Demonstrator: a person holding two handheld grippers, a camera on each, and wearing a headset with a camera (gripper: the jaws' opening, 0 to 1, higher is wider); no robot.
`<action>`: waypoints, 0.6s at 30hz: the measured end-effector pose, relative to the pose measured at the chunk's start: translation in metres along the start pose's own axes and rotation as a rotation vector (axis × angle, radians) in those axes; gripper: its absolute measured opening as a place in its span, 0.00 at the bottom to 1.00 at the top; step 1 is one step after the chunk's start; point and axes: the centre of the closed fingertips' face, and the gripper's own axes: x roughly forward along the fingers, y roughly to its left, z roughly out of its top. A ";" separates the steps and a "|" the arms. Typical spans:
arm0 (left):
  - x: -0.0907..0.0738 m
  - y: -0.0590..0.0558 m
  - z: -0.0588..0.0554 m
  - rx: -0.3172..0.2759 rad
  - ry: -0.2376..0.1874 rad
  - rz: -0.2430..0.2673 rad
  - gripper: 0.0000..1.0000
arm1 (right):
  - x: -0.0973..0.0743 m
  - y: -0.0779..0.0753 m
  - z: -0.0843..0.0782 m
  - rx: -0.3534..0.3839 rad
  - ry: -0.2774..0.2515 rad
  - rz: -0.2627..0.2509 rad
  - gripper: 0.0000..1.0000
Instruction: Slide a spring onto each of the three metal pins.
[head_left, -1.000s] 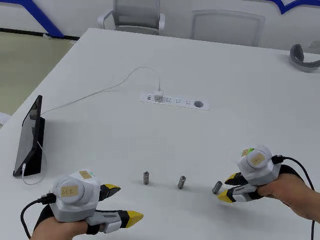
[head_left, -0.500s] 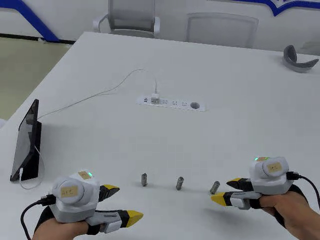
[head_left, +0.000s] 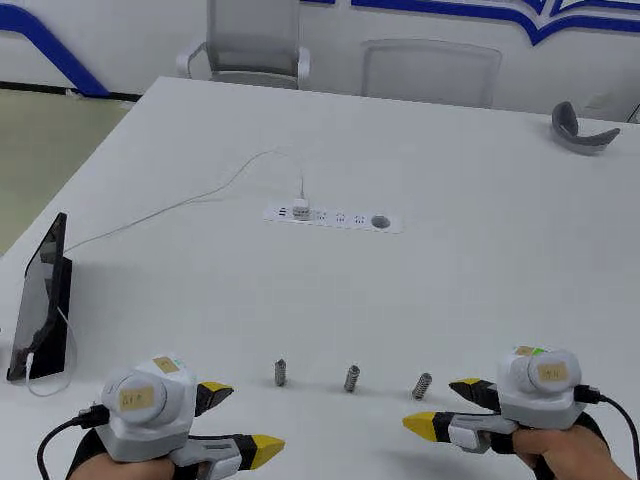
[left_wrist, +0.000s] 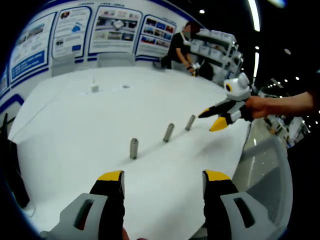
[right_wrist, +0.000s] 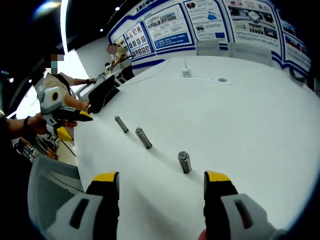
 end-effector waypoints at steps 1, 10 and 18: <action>0.000 0.000 0.000 0.000 -0.001 0.001 0.65 | -0.001 0.001 -0.001 -0.001 -0.002 0.000 0.72; 0.000 0.005 -0.002 -0.003 0.006 0.011 0.69 | -0.009 0.016 -0.007 0.003 -0.028 0.001 0.78; 0.000 0.007 -0.003 -0.003 0.009 0.013 0.70 | -0.015 0.024 -0.013 0.001 -0.040 -0.002 0.81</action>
